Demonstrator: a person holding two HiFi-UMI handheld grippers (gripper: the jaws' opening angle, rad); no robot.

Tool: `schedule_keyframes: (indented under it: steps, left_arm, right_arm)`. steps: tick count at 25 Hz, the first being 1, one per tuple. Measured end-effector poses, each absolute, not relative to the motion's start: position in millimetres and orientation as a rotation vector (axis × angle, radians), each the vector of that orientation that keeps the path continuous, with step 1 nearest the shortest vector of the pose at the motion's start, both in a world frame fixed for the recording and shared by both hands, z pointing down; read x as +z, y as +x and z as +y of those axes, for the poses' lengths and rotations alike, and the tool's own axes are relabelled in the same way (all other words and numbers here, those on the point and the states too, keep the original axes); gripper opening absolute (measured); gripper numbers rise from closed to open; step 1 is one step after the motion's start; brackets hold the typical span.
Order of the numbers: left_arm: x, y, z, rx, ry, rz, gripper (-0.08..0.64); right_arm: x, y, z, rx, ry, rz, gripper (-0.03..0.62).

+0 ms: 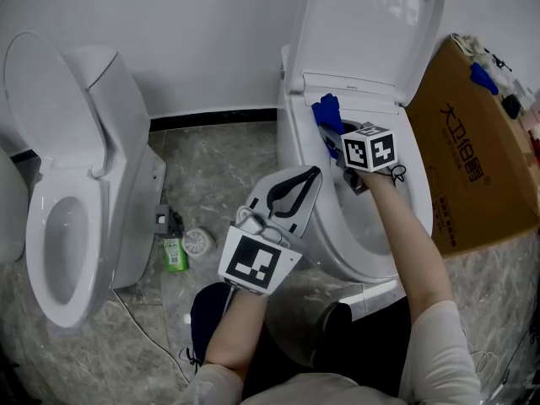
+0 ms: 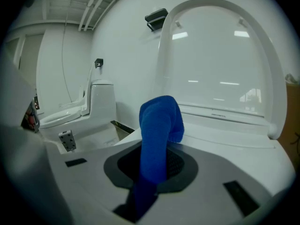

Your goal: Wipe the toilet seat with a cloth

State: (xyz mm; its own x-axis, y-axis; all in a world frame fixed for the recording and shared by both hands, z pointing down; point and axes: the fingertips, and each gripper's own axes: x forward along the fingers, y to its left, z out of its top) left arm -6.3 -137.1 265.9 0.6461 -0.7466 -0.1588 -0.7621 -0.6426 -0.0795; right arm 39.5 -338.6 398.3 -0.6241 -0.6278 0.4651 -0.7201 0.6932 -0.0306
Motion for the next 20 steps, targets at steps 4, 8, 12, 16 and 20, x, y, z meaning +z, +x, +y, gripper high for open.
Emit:
schedule_keyframes:
  steps: [4, 8, 12, 16, 20]
  left_arm:
    - [266, -10, -136, 0.170, -2.723, 1.264, 0.008]
    - [268, -14, -137, 0.156, -2.712, 1.262, 0.006]
    - [267, -16, -139, 0.160, -2.712, 1.264, 0.006]
    - [266, -18, -140, 0.181, -2.718, 1.272, 0.006]
    - [266, -19, -141, 0.174, -2.715, 1.278, 0.006]
  right_arm:
    - [398, 35, -334, 0.286, 1.024, -2.489, 0.044]
    - [398, 30, -329, 0.271, 1.002, -2.497, 0.044]
    - [398, 27, -325, 0.256, 0.984, -2.504, 0.044]
    - [398, 23, -320, 0.246, 0.973, -2.514, 0.046]
    - [397, 21, -316, 0.232, 0.958, -2.522, 0.044]
